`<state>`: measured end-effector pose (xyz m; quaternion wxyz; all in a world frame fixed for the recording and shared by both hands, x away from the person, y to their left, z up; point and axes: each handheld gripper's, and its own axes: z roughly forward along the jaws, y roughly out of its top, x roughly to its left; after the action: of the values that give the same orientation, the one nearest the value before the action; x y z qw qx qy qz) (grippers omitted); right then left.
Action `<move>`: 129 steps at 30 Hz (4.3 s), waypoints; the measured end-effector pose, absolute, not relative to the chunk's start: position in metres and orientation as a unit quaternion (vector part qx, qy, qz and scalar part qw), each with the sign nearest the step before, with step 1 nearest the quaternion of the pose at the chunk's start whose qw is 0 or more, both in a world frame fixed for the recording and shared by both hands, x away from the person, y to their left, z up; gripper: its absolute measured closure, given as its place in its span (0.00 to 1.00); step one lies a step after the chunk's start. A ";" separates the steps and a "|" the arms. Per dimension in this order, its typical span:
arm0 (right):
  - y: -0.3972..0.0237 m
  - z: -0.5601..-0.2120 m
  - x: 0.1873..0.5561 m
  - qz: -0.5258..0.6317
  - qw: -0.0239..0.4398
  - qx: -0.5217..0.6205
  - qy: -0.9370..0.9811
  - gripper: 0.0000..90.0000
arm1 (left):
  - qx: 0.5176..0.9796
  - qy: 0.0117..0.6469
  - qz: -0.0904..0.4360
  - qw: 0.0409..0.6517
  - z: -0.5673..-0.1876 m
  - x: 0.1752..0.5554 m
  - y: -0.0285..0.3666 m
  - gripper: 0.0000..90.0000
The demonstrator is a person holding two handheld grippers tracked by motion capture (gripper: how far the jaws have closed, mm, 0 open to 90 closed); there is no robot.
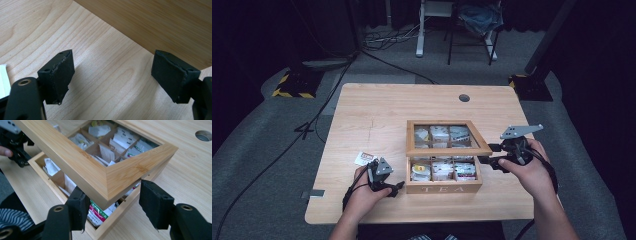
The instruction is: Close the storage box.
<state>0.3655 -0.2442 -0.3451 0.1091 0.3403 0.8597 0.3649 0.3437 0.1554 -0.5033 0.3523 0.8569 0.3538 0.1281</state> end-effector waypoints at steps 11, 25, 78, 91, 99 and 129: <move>-0.240 -0.349 0.363 0.329 0.101 0.328 0.880 0.47 | 0.857 0.354 0.128 0.352 -0.503 0.344 0.155 0.21; -0.234 -0.358 0.363 0.288 0.080 0.312 0.902 0.46 | 0.857 0.354 0.128 0.352 -0.503 0.344 0.155 0.21; -0.220 -0.385 0.366 0.188 0.028 0.282 0.940 0.42 | 0.858 0.353 0.128 0.351 -0.503 0.344 0.155 0.21; -0.217 -0.388 0.366 0.171 0.028 0.278 0.945 0.41 | 0.857 0.353 0.129 0.352 -0.503 0.344 0.155 0.21; -0.224 -0.377 0.365 0.222 0.052 0.276 0.934 0.36 | 0.856 0.356 0.130 0.351 -0.503 0.343 0.157 0.21; -0.284 -0.381 0.404 0.357 0.180 0.375 0.836 0.30 | 0.850 0.369 0.137 0.351 -0.504 0.344 0.164 0.21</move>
<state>0.4044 -0.2841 -0.3810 0.1799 0.3754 0.8364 0.3567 0.3442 0.1640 -0.5037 0.3506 0.8498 0.3691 0.1367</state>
